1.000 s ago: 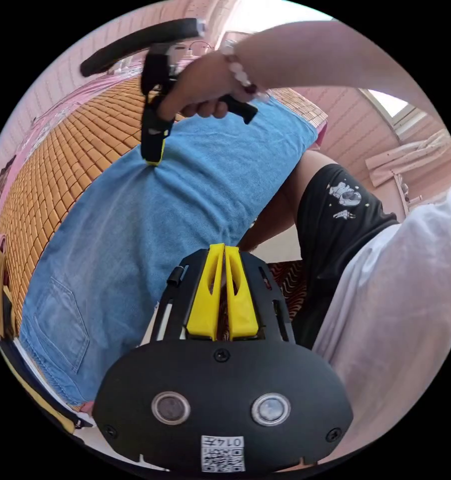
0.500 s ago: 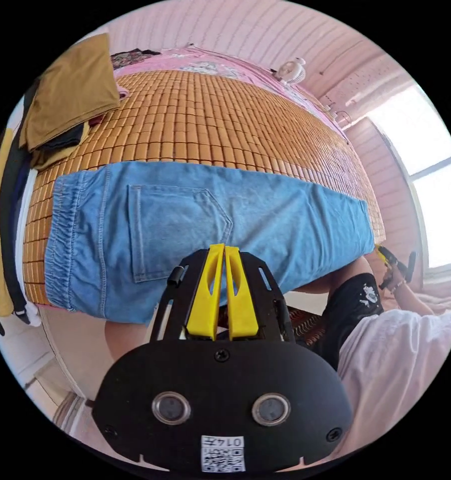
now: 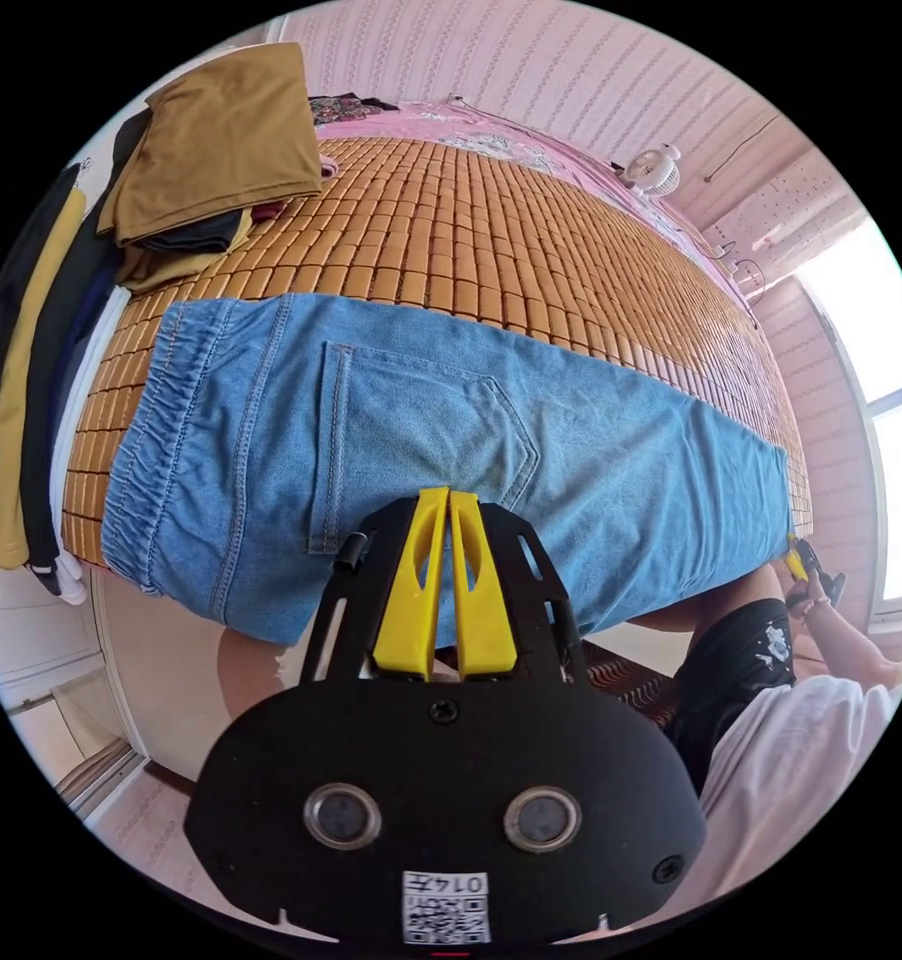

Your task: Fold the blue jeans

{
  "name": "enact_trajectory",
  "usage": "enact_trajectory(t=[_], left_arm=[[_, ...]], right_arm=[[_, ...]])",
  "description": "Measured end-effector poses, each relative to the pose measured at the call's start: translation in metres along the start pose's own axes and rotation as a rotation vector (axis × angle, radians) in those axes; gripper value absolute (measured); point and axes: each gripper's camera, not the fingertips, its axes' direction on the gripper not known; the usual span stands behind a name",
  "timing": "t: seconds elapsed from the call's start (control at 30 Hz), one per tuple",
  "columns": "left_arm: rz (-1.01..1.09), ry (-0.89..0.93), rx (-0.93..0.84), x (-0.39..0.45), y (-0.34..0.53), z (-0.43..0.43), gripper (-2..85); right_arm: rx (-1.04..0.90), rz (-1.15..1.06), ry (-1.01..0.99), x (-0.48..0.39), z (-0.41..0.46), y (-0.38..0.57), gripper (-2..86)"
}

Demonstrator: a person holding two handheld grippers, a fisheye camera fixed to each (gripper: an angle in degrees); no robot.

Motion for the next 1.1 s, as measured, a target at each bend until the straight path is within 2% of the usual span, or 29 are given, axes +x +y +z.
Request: enact_trajectory(t=[0.13, 0.27, 0.4, 0.53, 0.67, 0.8, 0.97, 1.03, 1.1], left_arm=[[-0.038, 0.021, -0.007, -0.003, -0.002, 0.0, -1.0], [0.034, -0.103, -0.032, 0.013, -0.007, 0.001, -1.0], [0.078, -0.134, -0.066, 0.019, -0.015, 0.002, -1.0], [0.265, -0.12, -0.066, 0.047, -0.02, 0.012, -1.0], [0.326, 0.018, -0.04, 0.077, -0.029, 0.025, -1.0], [0.392, 0.136, -0.028, 0.106, -0.032, 0.039, -1.0], [0.372, 0.312, 0.008, 0.105, -0.029, 0.032, -1.0], [0.37, 0.309, 0.057, 0.092, -0.021, 0.017, -1.0], [0.371, 0.26, 0.089, 0.079, -0.011, 0.004, -1.0]], right_arm=[[-0.02, -0.015, -0.042, 0.001, -0.03, -0.003, 5.2], [-0.026, -0.136, -0.074, -0.017, -0.059, -0.005, 4.1], [-0.004, -0.253, -0.159, -0.049, -0.088, -0.014, 3.6], [0.108, -0.303, -0.238, -0.084, -0.123, -0.029, 3.1], [0.229, -0.368, -0.299, -0.113, -0.166, -0.035, 3.0], [0.286, -0.56, -0.319, -0.181, -0.198, -0.007, 3.3], [0.064, -0.931, -0.424, -0.295, -0.152, 0.101, 4.3], [-0.133, -1.132, -0.499, -0.34, -0.1, 0.19, 5.3], [-0.303, -1.24, -0.48, -0.357, -0.043, 0.268, 6.5]])
